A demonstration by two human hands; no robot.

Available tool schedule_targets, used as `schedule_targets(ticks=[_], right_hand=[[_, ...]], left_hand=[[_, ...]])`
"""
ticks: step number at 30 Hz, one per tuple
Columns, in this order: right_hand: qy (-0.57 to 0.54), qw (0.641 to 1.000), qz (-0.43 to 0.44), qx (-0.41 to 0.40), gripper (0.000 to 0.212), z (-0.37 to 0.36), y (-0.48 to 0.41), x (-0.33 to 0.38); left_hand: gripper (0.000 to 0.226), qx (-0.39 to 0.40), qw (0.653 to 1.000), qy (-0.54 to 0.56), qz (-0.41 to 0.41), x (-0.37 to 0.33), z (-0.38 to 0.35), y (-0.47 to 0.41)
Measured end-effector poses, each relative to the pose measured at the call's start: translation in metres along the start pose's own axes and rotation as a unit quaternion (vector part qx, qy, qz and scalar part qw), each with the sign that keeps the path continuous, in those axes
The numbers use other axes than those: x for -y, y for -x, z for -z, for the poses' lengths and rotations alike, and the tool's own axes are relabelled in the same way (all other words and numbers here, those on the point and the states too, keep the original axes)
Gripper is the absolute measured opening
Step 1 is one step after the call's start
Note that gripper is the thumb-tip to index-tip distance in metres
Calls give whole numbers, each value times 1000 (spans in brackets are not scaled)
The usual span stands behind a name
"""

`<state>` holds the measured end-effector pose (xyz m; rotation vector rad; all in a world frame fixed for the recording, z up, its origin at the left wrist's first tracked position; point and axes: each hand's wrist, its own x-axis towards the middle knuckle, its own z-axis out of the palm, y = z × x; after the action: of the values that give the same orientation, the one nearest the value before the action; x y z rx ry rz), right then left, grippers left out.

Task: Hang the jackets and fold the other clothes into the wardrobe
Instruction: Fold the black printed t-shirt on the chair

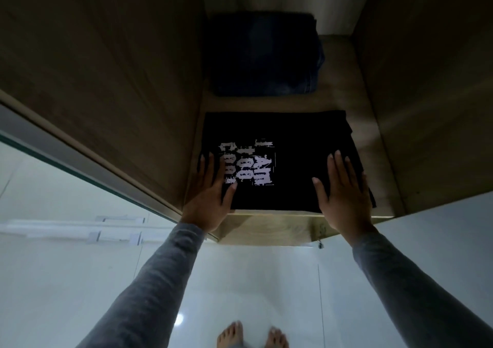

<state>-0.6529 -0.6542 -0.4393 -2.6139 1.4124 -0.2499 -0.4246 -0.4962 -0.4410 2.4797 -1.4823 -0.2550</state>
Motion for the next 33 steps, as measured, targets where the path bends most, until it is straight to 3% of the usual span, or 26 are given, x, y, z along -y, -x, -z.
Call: schedule_targets(ticks=[3, 10, 15, 17, 20, 22, 25, 29, 33], right_hand=[[7, 1000, 11, -10, 65, 4, 7, -5], [13, 1000, 16, -8, 61, 3, 9, -10], [12, 997, -33, 71, 71, 4, 10, 5], [40, 989, -53, 132, 64, 6, 14, 11], [48, 981, -19, 187, 66, 22, 19, 24], [-2, 980, -7, 197, 63, 39, 20, 35], [-78, 982, -4, 174, 53, 72, 18, 54], [-99, 983, 10, 157, 47, 130, 14, 78], [-98, 985, 32, 140, 46, 198, 37, 104]], left_hand=[[79, -30, 999, -7, 36, -2, -1, 21], [77, -6, 998, -38, 40, 0, 2, 24], [68, 29, 995, -69, 66, -6, 5, 18], [65, 39, 994, -82, 60, -13, 4, 19], [67, 50, 996, -65, 30, -28, 6, 36], [70, 57, 998, -23, 20, -41, 15, 44], [69, 21, 999, 37, 5, -64, 55, 45], [62, -35, 995, 89, -1, -90, 129, 40], [51, -25, 988, 149, -19, -109, 204, 75]])
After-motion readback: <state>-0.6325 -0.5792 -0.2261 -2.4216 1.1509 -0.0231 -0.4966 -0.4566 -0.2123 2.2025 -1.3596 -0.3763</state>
